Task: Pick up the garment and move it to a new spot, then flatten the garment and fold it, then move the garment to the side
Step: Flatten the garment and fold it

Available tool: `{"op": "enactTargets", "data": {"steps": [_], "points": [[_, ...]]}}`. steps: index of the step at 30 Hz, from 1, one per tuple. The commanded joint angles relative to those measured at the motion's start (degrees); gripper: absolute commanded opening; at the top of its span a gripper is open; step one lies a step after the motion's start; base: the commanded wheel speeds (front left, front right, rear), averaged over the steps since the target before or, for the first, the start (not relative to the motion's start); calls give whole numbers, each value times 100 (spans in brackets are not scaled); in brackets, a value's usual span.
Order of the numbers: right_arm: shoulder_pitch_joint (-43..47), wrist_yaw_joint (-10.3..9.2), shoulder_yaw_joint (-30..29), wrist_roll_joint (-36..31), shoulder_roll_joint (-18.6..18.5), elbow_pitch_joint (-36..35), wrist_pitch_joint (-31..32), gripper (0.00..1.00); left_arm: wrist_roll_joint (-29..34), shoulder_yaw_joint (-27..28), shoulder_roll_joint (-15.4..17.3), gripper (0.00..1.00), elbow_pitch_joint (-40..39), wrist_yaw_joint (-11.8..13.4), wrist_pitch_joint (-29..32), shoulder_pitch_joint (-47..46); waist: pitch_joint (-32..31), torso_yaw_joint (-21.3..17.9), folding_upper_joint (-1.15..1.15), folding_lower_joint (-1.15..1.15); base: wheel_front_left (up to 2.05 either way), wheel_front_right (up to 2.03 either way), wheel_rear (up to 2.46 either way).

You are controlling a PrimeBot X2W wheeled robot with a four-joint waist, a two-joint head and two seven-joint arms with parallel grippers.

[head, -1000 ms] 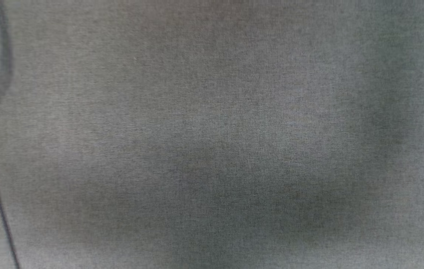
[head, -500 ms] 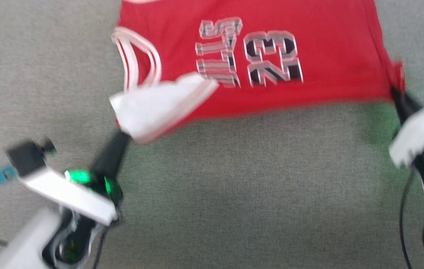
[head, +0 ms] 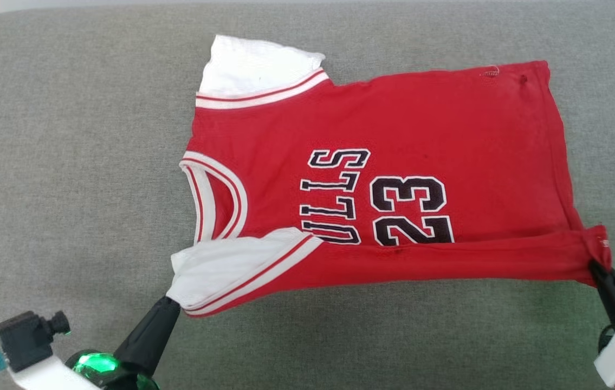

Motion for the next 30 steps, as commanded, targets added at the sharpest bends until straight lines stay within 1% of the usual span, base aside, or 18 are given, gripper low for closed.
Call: {"op": "enactTargets", "data": {"steps": [1,3,5,7,8,10,12,14,17,22,26,27,28,30], "points": [[70,-13,-65,11,70,-164,60,0,125,101,38,0,-104,6,-13,96,-1,-12,0,0,0,0,0],[15,-13,-88,45,118,-234,91,0,191,128,51,0,-187,6,-12,59,2,-37,0,0,0,0,0],[-170,-13,-65,86,140,-174,115,0,220,30,133,0,-207,6,-13,-162,23,-54,0,0,0,0,0],[-410,-13,-59,125,137,-36,114,0,177,-74,180,0,-149,6,-7,-508,70,-66,0,0,0,0,0],[-545,-13,-44,103,90,63,102,0,227,-144,250,0,-91,6,45,-701,124,-81,0,0,0,0,0],[-851,-13,-4,49,24,276,73,0,128,-280,250,0,24,6,135,-1157,251,-91,0,0,0,0,0],[-1133,-13,100,-42,-70,515,71,0,58,-408,323,0,208,6,284,-1627,392,-103,0,0,0,0,0],[-1394,-12,233,-139,-159,718,22,0,-61,-577,283,0,377,6,453,-2068,546,-108,0,0,0,0,0],[-1711,-12,365,-191,-165,1060,-64,0,-187,-819,261,0,764,6,603,-2609,737,-118,0,0,0,0,0],[-2033,-12,407,-299,-194,1551,-284,0,-363,-1118,177,0,1406,6,465,-3076,1010,-172,0,0,0,0,0],[-2127,-14,508,-341,-170,1874,-434,0,-407,-1377,110,0,1733,6,293,-3260,1116,-197,0,0,0,0,0],[-2155,-14,534,-346,-160,1941,-456,0,-385,-1452,124,9,1794,6,261,-3290,1123,-200,0,0,0,0,0],[-2155,-14,534,-346,-160,1941,-456,0,-385,-1452,124,9,1794,6,261,-3290,1123,-200,0,0,0,0,0],[-2186,-14,596,-362,-171,2025,-534,0,-237,-1590,190,55,1946,6,181,-3394,1103,-198,0,0,0,0,0]]}}
